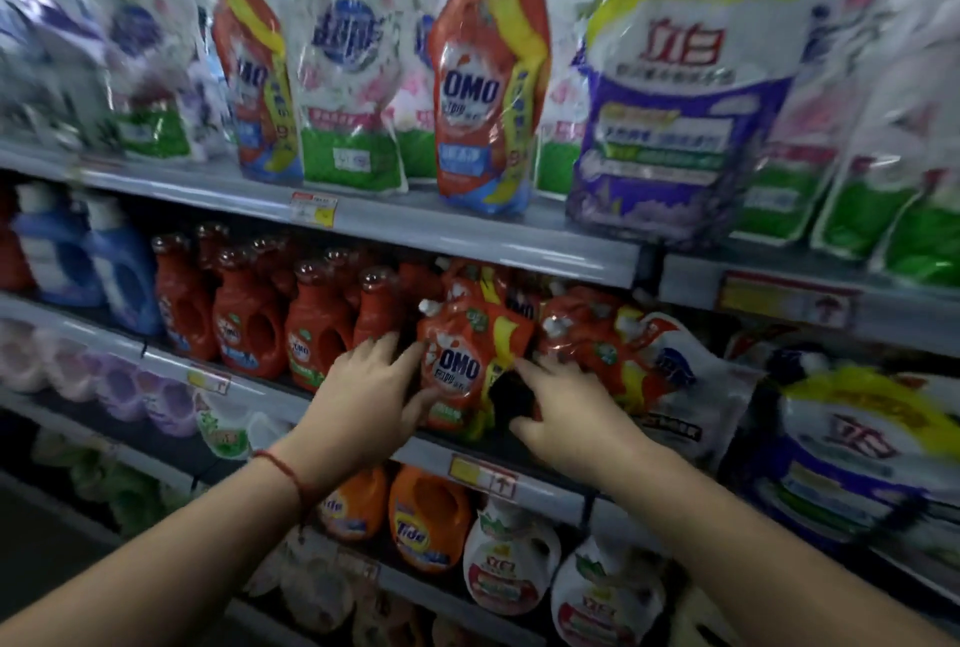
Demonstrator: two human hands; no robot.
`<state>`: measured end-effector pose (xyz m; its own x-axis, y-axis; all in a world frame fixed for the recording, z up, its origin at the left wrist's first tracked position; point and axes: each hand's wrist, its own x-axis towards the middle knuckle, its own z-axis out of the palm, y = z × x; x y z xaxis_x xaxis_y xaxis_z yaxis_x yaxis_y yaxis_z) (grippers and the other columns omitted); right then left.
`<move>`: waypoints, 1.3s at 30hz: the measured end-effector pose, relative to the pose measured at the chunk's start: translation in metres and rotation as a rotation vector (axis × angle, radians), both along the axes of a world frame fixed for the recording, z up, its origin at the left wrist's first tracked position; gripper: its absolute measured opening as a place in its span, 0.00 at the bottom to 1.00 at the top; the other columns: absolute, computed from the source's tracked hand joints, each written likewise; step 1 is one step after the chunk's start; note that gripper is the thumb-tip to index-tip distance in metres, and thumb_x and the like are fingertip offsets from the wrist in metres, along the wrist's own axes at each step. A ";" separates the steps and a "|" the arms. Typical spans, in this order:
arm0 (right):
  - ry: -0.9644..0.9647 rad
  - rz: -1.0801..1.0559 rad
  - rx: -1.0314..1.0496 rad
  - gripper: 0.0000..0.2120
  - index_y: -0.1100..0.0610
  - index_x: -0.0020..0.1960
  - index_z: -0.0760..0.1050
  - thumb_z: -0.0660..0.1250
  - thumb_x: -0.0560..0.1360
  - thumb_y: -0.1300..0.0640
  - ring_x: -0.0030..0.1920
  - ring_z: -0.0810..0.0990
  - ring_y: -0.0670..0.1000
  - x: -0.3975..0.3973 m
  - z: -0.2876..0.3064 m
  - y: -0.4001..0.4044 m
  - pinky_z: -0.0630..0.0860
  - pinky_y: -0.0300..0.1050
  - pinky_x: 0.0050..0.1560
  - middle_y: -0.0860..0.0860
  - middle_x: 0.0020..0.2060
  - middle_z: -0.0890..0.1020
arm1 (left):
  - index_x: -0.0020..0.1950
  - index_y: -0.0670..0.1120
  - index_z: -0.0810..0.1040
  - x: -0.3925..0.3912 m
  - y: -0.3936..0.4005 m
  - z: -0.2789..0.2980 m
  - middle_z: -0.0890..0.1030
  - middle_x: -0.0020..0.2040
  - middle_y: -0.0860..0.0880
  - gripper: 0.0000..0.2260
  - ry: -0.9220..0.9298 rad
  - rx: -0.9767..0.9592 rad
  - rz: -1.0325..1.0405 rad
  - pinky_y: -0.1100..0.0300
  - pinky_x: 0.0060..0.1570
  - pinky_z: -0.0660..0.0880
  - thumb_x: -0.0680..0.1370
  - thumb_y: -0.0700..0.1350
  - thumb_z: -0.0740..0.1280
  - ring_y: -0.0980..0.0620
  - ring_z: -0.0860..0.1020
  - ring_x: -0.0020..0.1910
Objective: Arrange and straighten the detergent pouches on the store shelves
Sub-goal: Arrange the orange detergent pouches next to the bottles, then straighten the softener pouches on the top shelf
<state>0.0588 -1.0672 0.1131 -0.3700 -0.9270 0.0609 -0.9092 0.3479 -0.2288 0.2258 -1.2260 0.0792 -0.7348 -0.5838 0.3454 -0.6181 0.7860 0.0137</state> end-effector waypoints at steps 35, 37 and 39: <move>-0.008 0.406 -0.143 0.35 0.43 0.79 0.52 0.65 0.78 0.42 0.78 0.51 0.50 0.189 0.165 -0.142 0.51 0.51 0.77 0.46 0.79 0.54 | 0.81 0.57 0.50 0.229 -0.096 0.173 0.54 0.82 0.48 0.47 -0.060 0.013 0.374 0.49 0.76 0.58 0.66 0.78 0.43 0.47 0.55 0.79; 0.002 0.454 -0.125 0.35 0.44 0.79 0.53 0.65 0.77 0.43 0.77 0.54 0.50 0.220 0.168 -0.188 0.55 0.50 0.76 0.46 0.78 0.56 | 0.81 0.57 0.50 0.264 -0.132 0.175 0.53 0.82 0.48 0.43 -0.049 0.010 0.417 0.50 0.76 0.58 0.71 0.76 0.48 0.46 0.55 0.80; 0.011 0.497 -0.111 0.35 0.46 0.79 0.54 0.66 0.78 0.43 0.77 0.56 0.50 0.251 0.172 -0.235 0.56 0.49 0.76 0.46 0.78 0.57 | 0.81 0.56 0.51 0.300 -0.167 0.175 0.53 0.82 0.48 0.39 -0.056 0.020 0.462 0.51 0.76 0.57 0.75 0.73 0.53 0.47 0.55 0.79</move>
<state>0.3103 -1.3020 0.2855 0.1154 -0.9787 0.1701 -0.9612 -0.1532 -0.2294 0.5253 -1.3935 0.2543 -0.4139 -0.8602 0.2979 -0.9034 0.4285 -0.0177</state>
